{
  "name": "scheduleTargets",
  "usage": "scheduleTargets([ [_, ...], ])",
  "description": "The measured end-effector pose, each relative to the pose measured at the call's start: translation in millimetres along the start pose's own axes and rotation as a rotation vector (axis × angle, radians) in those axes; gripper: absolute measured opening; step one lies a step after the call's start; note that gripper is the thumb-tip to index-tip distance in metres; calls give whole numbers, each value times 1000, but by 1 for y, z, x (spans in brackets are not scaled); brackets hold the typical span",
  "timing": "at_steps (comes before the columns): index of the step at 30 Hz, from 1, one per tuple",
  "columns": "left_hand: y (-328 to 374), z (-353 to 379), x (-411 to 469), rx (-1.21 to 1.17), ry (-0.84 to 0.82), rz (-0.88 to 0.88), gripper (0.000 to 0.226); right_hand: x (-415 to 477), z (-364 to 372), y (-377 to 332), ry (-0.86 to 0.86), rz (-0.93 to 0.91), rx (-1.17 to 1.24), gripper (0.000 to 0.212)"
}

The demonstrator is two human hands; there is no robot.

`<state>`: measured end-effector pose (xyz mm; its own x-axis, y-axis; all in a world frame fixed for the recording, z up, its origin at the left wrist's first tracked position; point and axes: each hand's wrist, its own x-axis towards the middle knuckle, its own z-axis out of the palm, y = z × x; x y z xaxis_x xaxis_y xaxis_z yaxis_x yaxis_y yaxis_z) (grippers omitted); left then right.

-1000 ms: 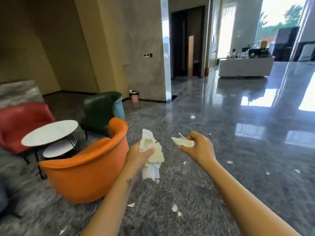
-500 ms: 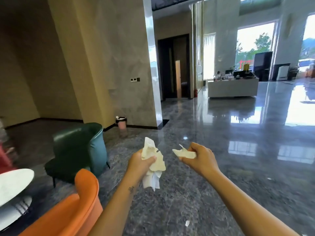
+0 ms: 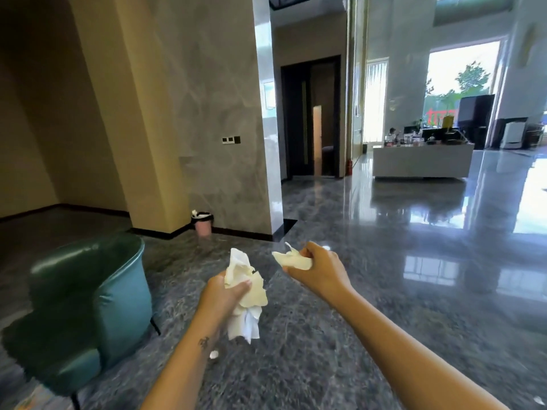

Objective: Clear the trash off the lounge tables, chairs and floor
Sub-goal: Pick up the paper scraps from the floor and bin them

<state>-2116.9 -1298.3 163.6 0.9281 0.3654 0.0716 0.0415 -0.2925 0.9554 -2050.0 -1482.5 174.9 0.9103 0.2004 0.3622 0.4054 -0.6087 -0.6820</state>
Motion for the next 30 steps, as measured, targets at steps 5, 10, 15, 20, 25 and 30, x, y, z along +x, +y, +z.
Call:
scheduleTargets([
  [5, -16, 14, 151, 0, 23, -4, 17, 139, 56, 34, -24, -3, -34, 39],
  [10, -44, 17, 323, -9, 4, 17, 15, 290, 137, 68, -44, 0, -82, 33],
  [15, -53, -2, 498, -15, -7, 0, 22, 444, 214, 75, -49, 41, -59, 33],
  [20, -61, -14, 654, -25, 2, -46, 25, 583, 273, 83, -69, 66, -60, 31],
  [25, -85, -9, 810, 0, -16, -18, 14, 726, 339, 114, -59, 76, -43, 35],
  [30, -99, -11, 978, 36, 16, 13, 9, 888, 412, 137, -47, 24, -38, 43],
])
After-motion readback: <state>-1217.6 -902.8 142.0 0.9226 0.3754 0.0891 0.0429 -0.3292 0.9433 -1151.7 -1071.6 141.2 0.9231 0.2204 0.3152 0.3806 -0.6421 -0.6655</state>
